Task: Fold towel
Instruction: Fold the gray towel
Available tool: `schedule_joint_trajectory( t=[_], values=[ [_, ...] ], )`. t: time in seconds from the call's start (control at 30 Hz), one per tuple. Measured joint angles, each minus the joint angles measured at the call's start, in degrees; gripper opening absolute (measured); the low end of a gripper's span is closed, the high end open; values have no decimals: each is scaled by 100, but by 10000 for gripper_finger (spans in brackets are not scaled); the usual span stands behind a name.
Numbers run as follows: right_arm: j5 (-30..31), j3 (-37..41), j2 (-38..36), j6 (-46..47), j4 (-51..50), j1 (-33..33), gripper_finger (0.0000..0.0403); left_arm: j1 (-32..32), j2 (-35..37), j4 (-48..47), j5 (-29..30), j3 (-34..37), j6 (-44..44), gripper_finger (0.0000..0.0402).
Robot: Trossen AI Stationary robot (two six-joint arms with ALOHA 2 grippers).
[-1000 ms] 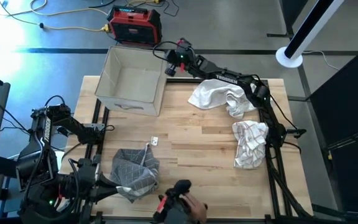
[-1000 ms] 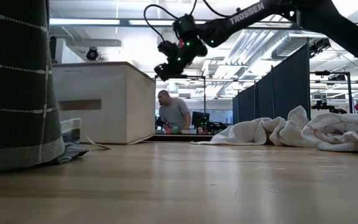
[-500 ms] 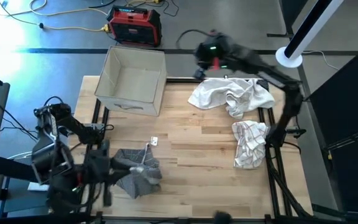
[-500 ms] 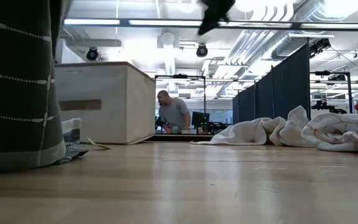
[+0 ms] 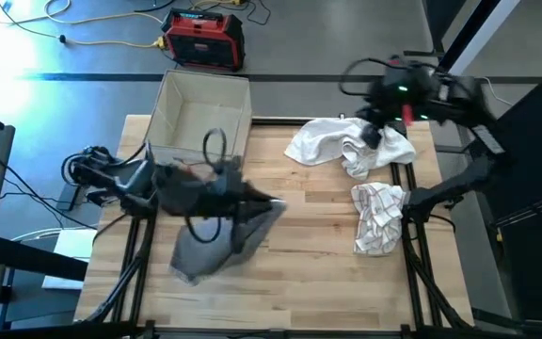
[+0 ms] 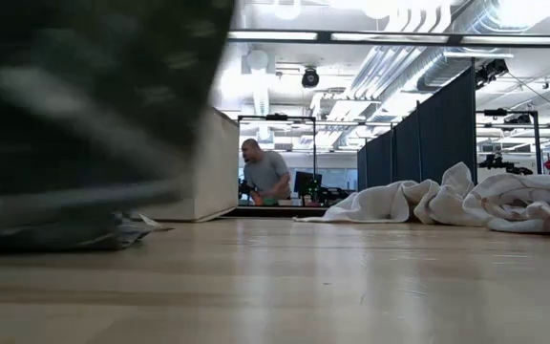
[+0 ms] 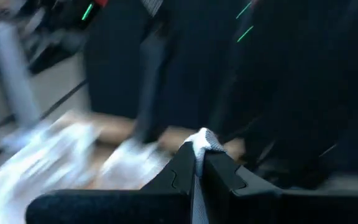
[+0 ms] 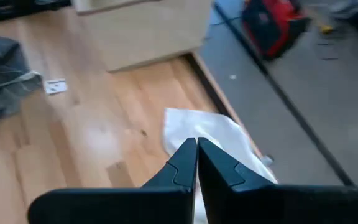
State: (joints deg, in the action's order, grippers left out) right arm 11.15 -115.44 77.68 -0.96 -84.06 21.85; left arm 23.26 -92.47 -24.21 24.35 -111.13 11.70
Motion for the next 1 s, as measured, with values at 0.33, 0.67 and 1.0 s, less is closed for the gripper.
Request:
schedule_joint_trajectory(
  t=[0.33, 0.67, 1.0],
  values=[
    [725, 1, -1622, 610, -598, -4, 0, -588, -1173, 2736, -1080, 4, -441, 3],
    [-675, 829, -3049, 1008, -578, 0, 0, -619, -959, -961, 563, 2, 176, 3],
    [-2038, 4597, -4620, 1503, 924, 0, 0, -107, -677, -4437, 801, 169, 1821, 3]
  ],
)
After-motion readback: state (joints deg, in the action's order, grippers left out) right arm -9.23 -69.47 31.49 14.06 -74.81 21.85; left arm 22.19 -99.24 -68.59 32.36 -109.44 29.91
